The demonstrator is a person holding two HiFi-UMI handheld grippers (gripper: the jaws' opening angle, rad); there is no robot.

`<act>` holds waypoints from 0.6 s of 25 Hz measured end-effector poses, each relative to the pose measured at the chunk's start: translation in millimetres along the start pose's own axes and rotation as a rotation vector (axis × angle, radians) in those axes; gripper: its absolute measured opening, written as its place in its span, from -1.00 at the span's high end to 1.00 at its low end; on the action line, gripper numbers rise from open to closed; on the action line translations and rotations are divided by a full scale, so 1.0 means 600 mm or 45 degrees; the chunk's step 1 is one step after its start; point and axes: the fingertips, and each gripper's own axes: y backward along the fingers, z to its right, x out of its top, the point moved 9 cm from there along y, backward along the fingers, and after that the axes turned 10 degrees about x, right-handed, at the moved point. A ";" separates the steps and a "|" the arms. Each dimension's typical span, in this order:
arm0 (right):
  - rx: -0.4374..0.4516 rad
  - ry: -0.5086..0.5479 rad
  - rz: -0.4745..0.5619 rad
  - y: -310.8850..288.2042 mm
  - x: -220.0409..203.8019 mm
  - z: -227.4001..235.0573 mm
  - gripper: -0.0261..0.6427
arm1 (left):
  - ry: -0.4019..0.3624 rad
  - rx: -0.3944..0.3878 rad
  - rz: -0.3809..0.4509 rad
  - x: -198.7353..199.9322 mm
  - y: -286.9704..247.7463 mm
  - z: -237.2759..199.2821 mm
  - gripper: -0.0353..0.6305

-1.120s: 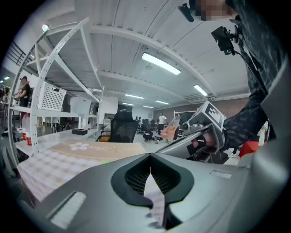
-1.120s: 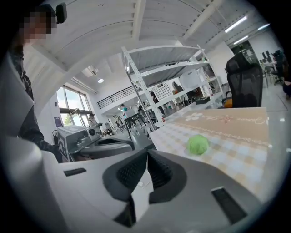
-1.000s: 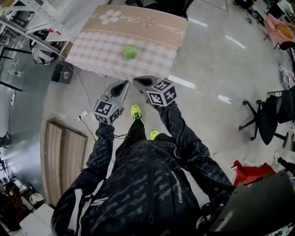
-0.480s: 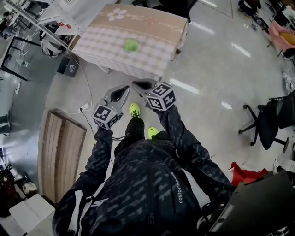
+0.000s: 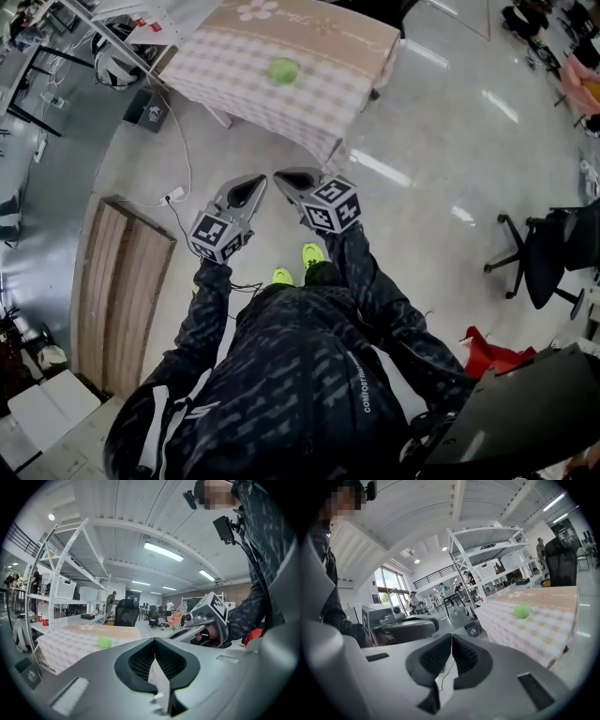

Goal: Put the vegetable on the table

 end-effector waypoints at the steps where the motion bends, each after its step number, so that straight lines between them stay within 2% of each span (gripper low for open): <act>1: -0.002 -0.001 -0.005 -0.003 -0.005 -0.008 0.96 | 0.006 0.000 0.004 -0.003 0.008 0.002 0.91; 15: -0.070 0.050 -0.004 -0.036 -0.059 -0.204 0.96 | -0.006 -0.121 0.048 -0.034 0.186 0.048 0.91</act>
